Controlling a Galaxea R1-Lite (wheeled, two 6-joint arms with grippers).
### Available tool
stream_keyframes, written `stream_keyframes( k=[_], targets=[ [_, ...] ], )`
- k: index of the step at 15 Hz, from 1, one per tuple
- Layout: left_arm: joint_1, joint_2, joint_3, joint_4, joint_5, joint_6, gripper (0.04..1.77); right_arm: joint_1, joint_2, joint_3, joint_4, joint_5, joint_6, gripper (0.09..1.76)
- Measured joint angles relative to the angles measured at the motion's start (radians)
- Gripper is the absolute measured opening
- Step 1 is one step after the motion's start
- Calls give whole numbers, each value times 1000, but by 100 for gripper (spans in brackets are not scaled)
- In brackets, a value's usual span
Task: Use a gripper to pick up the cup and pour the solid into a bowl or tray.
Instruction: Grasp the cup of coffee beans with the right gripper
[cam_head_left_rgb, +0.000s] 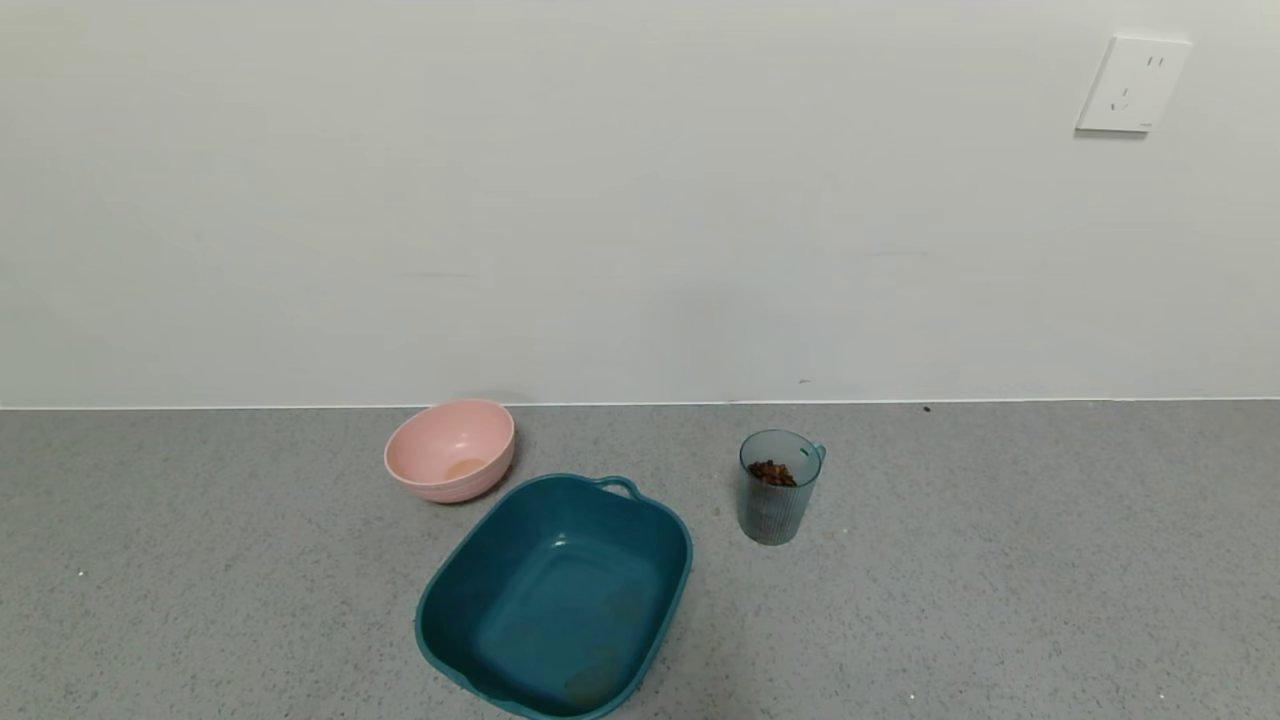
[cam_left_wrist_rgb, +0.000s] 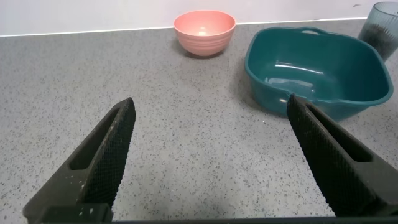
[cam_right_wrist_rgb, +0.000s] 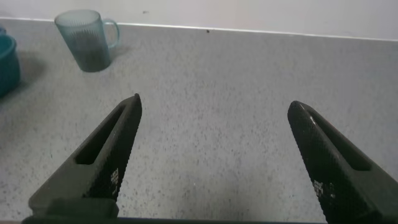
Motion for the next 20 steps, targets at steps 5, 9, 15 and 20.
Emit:
stream_keyframes(
  k=[5,9,15,20],
  targets=[
    [0,0,0,0,0,0,175,1,223,-213,-25,52,-5,171],
    [0,0,0,0,0,0,175,4,506,-354,-114,103,-7,171],
    [0,0,0,1,0,0,175,152,987,-436,-382,79,-8,171],
    [0,0,0,0,0,0,175,378,1334,-439,-584,-16,-7,171]
  ],
)
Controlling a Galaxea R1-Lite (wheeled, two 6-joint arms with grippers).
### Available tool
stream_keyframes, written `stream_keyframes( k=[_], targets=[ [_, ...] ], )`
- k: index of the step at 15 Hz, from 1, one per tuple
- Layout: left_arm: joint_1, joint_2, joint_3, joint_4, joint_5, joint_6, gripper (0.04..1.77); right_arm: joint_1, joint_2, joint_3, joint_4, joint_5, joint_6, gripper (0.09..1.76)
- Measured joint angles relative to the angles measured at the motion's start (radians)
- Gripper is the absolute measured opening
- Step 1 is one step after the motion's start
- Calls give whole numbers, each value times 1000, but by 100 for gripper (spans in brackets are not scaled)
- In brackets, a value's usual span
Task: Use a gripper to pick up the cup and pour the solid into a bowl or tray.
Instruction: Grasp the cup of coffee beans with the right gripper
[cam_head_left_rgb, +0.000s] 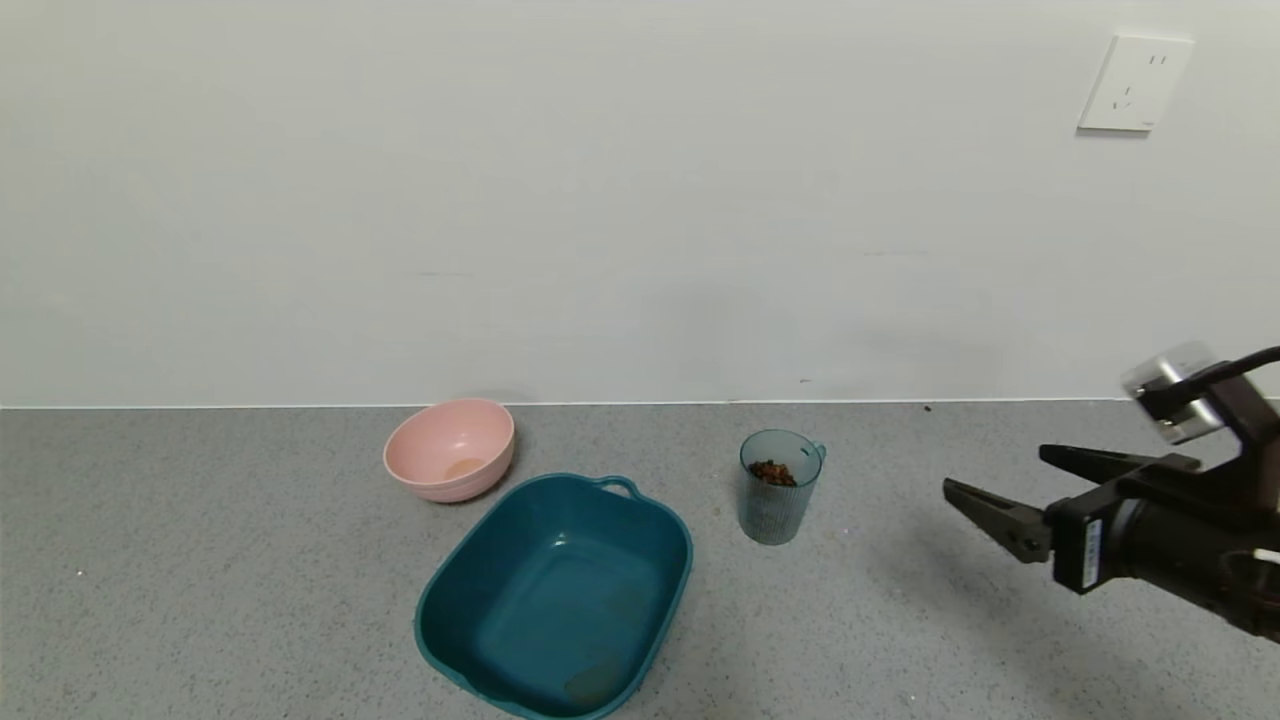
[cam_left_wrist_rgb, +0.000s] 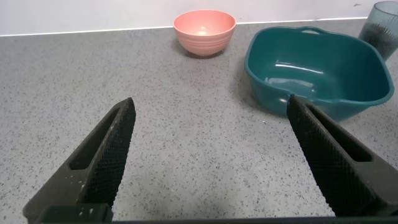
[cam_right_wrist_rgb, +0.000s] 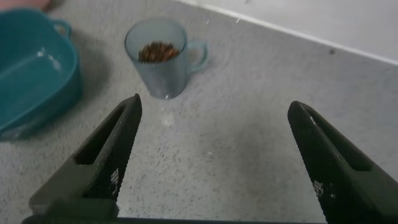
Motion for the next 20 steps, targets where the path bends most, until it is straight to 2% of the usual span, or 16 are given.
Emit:
stream_keyframes(
  k=[5,12,20],
  targets=[
    [0,0,0,0,0,0,175,129,269,1,-177,-68,4,171],
    [0,0,0,0,0,0,175,193,613,-46,-494,-153,10,171],
    [0,0,0,0,0,0,175,199,824,-210,-520,-230,62,171]
  ],
)
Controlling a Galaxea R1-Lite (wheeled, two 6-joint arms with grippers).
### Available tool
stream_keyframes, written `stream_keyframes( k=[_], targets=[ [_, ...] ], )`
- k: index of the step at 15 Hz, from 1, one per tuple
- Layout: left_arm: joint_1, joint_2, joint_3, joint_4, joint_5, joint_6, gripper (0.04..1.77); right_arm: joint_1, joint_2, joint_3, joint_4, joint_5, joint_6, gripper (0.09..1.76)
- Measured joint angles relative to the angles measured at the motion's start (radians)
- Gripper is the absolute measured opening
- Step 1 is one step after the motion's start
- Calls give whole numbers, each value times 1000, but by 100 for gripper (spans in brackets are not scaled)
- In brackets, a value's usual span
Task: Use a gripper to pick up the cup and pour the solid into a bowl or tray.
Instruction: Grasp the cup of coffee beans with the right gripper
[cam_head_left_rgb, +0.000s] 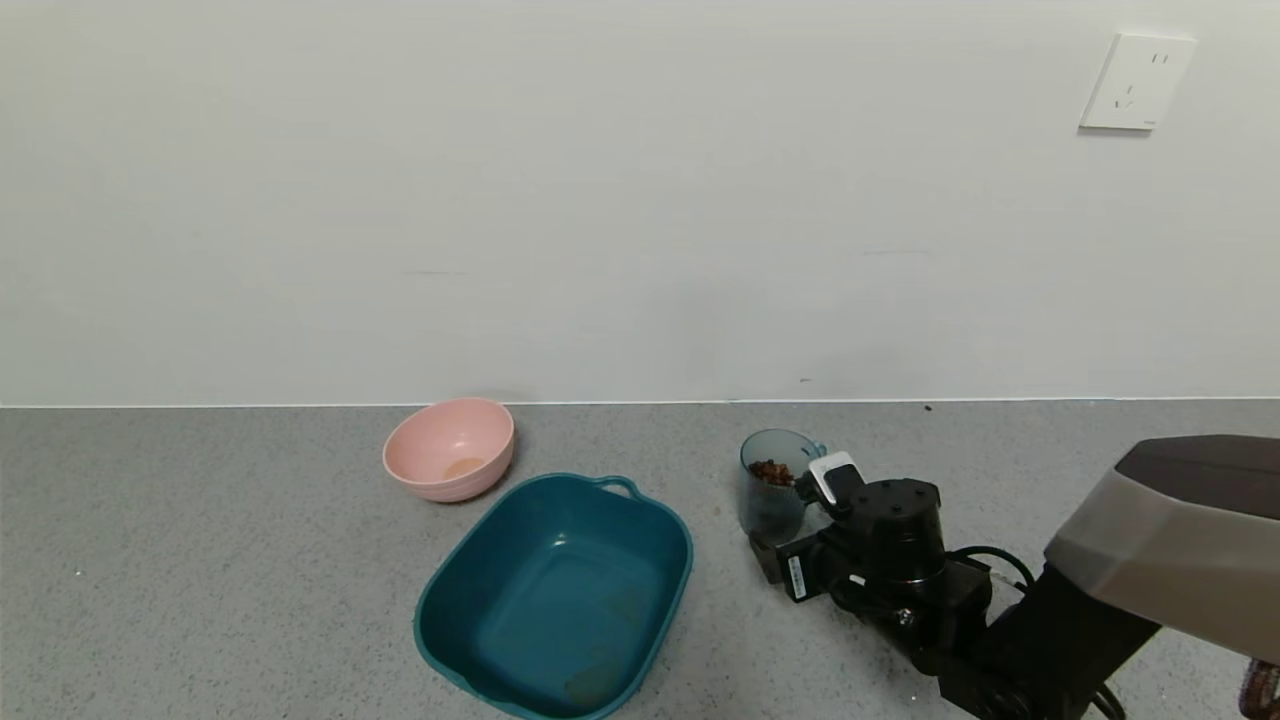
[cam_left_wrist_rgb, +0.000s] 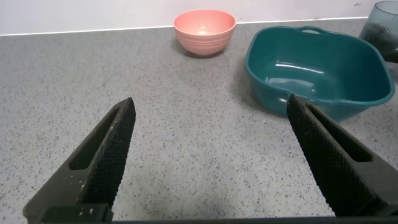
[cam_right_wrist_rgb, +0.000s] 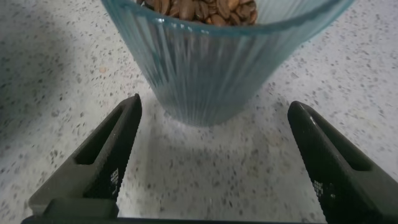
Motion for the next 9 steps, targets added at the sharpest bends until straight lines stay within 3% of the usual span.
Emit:
stream_keyframes(
  k=[9],
  targets=[
    [0,0,0,0,0,0,175,26,55,-111,-3,-62,41,171]
  ],
)
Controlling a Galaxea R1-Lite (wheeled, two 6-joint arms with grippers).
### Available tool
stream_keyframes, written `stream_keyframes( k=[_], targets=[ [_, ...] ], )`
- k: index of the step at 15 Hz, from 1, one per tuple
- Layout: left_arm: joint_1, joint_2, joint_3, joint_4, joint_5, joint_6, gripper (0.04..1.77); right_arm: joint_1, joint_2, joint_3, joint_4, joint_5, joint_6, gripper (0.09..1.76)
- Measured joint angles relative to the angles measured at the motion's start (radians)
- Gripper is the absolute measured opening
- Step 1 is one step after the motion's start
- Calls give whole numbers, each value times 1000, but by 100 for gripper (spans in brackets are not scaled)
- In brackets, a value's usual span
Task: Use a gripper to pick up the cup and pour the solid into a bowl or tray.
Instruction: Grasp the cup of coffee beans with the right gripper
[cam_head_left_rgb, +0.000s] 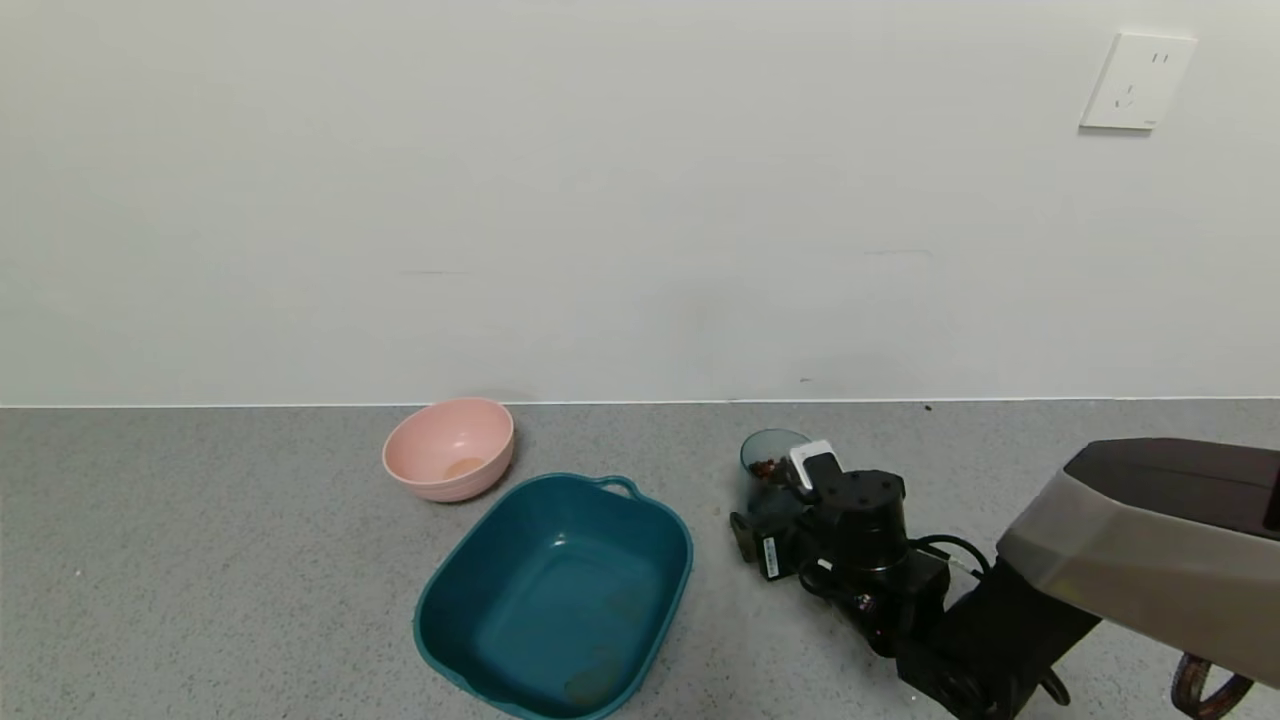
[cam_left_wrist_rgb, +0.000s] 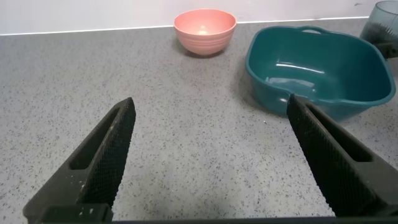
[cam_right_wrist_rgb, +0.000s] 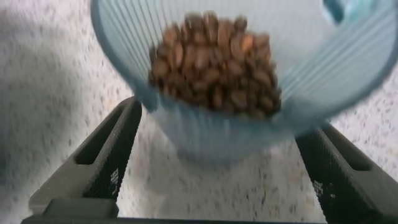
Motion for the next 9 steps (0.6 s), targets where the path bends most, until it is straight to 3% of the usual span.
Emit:
stream_keyframes(
  k=[9],
  targets=[
    [0,0,0,0,0,0,175,16,50,-99,-1,-98,-1,171]
  ],
)
